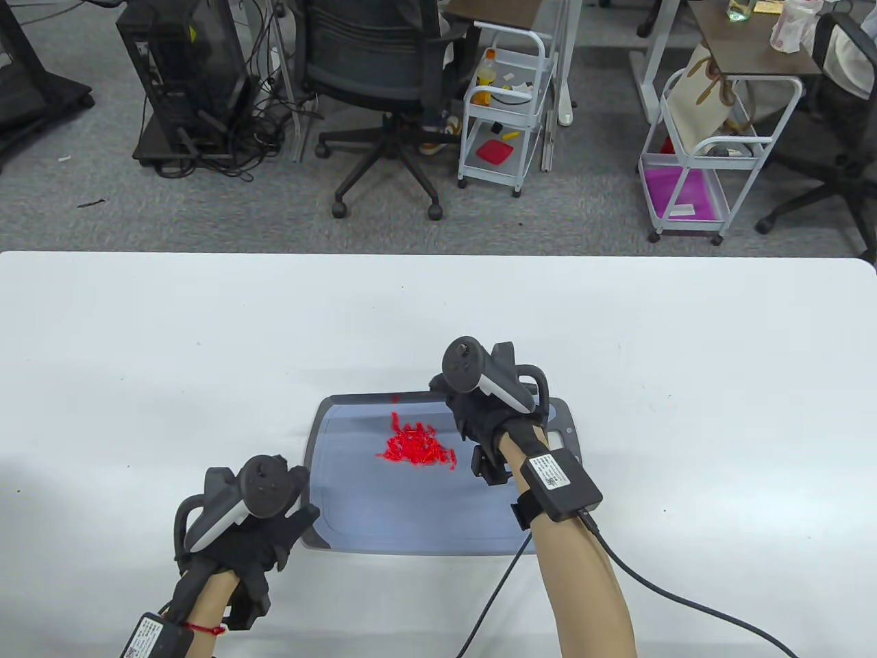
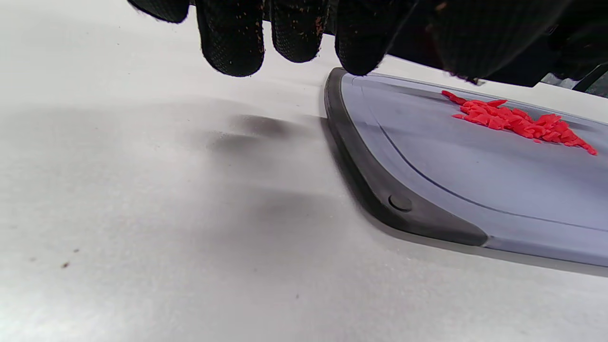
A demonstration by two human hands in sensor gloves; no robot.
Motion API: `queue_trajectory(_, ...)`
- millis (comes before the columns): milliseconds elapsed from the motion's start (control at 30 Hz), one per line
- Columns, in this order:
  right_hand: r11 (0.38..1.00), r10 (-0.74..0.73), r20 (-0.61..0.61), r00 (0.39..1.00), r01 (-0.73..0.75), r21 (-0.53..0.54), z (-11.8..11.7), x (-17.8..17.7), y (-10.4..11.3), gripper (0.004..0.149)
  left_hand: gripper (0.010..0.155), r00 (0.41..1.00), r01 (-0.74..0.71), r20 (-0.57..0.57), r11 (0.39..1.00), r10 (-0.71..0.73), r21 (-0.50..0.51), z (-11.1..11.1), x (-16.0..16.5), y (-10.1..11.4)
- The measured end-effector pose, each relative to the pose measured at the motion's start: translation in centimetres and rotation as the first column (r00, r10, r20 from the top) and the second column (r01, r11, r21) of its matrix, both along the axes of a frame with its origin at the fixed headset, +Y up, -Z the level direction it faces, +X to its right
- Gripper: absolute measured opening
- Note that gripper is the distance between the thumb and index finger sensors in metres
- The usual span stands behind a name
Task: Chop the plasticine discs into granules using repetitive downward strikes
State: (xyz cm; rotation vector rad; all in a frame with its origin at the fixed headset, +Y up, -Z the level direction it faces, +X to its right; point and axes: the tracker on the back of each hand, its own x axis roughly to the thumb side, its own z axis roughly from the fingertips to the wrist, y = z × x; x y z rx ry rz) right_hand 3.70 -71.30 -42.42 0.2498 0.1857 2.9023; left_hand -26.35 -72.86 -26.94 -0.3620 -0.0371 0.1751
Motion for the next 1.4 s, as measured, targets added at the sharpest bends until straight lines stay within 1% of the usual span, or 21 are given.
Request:
queue_trajectory(33,1.0,0.001,0.003,1.0,-0.001,0.009,-0.2,-0.1,-0.4,0.045,0.072,1.0,-0.003,-0.001,1.0,0.003,0.0,0.0,0.0,0.0)
queue_trajectory(167,0.999,-0.026,-0.004,1.0,0.026,-0.034,-0.6,0.1,-1.4,0.045,0.071,1.0,0.002,0.0,1.0,-0.002,-0.005,0.0,0.0,0.0)
queue_trajectory(200,0.999,-0.048,0.003,0.999,0.048,-0.018,-0.5,0.3,-1.5,0.045,0.072,1.0,0.002,0.0,1.0,-0.002,-0.004,0.0,0.0,0.0)
queue_trajectory(267,0.998,-0.036,-0.023,0.999,0.035,-0.046,0.0,0.7,-1.5,0.044,0.072,1.0,-0.006,-0.003,1.0,0.006,-0.001,-0.1,0.0,0.0)
queue_trajectory(367,0.998,-0.005,-0.069,0.998,0.001,-0.057,1.3,1.2,-1.2,0.044,0.072,1.0,-0.006,-0.002,1.0,0.006,0.003,-0.1,0.0,0.0)
queue_trajectory(533,0.999,0.01,-0.1,0.995,-0.014,-0.036,2.9,1.9,-1.0,0.044,0.072,1.0,-0.004,0.003,1.0,0.004,-0.008,-0.1,0.2,-0.3)
queue_trajectory(567,1.0,0.012,-0.101,0.995,-0.015,-0.021,3.2,1.9,-1.0,0.045,0.071,1.0,-0.003,0.004,1.0,0.004,-0.008,-0.1,0.2,-0.3)
queue_trajectory(633,0.999,-0.012,-0.084,0.996,0.016,0.048,3.7,2.4,-0.6,0.045,0.072,1.0,-0.003,0.005,1.0,0.003,-0.008,-0.1,0.2,-0.2)
queue_trajectory(700,0.997,-0.039,-0.053,0.998,0.043,0.064,4.4,3.0,0.1,0.046,0.071,1.0,-0.008,0.004,1.0,0.008,-0.005,-0.2,0.1,-0.2)
queue_trajectory(800,0.984,-0.013,0.001,1.0,0.013,0.179,6.5,4.4,2.0,0.049,0.072,1.0,-0.009,-0.001,1.0,0.009,0.017,-0.2,0.0,-0.1)
queue_trajectory(867,0.978,-0.002,0.085,0.996,-0.016,0.209,8.4,5.8,3.1,0.049,0.072,1.0,-0.003,0.0,1.0,0.003,0.018,-0.2,0.0,-0.2)
queue_trajectory(900,0.979,-0.014,0.139,0.99,-0.015,0.201,9.3,6.8,3.6,0.049,0.072,1.0,0.0,0.005,1.0,0.0,0.013,-0.2,0.1,-0.3)
queue_trajectory(967,0.978,-0.033,0.233,0.972,-0.017,0.21,11.2,8.4,4.0,0.049,0.072,1.0,-0.006,0.004,1.0,0.006,0.014,-0.2,0.1,-0.3)
queue_trajectory(1000,0.975,-0.016,0.281,0.96,-0.047,0.219,12.1,9.3,4.1,0.049,0.072,1.0,-0.008,0.005,1.0,0.008,0.014,-0.2,0.1,-0.3)
queue_trajectory(1067,0.969,0.024,0.383,0.923,-0.117,0.219,13.8,10.8,3.7,0.05,0.072,1.0,-0.008,0.006,1.0,0.008,0.023,-0.2,0.2,-0.3)
queue_trajectory(1100,0.965,0.039,0.428,0.903,-0.146,0.219,14.6,11.5,3.2,0.05,0.072,1.0,-0.004,0.006,1.0,0.004,0.024,-0.2,0.2,-0.3)
queue_trajectory(1200,0.969,0.057,0.513,0.856,-0.171,0.177,15.7,12.5,1.1,0.054,0.072,1.0,0.004,0.013,1.0,-0.004,0.024,-0.4,0.3,-0.4)
queue_trajectory(1233,0.969,0.065,0.531,0.845,-0.181,0.169,15.8,12.5,0.7,0.055,0.072,1.0,0.004,0.013,1.0,-0.004,0.023,-0.4,0.3,-0.4)
queue_trajectory(1300,0.962,0.156,0.548,0.822,-0.252,0.104,15.8,11.8,-0.5,0.056,0.072,1.0,0.004,0.012,1.0,-0.004,0.019,-0.4,0.4,-0.5)
queue_trajectory(1367,0.949,0.24,0.529,0.814,-0.312,0.049,15.7,11.0,-1.1,0.054,0.072,1.0,0.018,0.013,1.0,-0.018,0.01,-0.2,0.4,-0.6)
queue_trajectory(1400,0.946,0.256,0.521,0.814,-0.322,0.04,15.7,10.7,-1.3,0.053,0.072,1.0,0.023,0.014,1.0,-0.023,0.007,-0.2,0.4,-0.7)
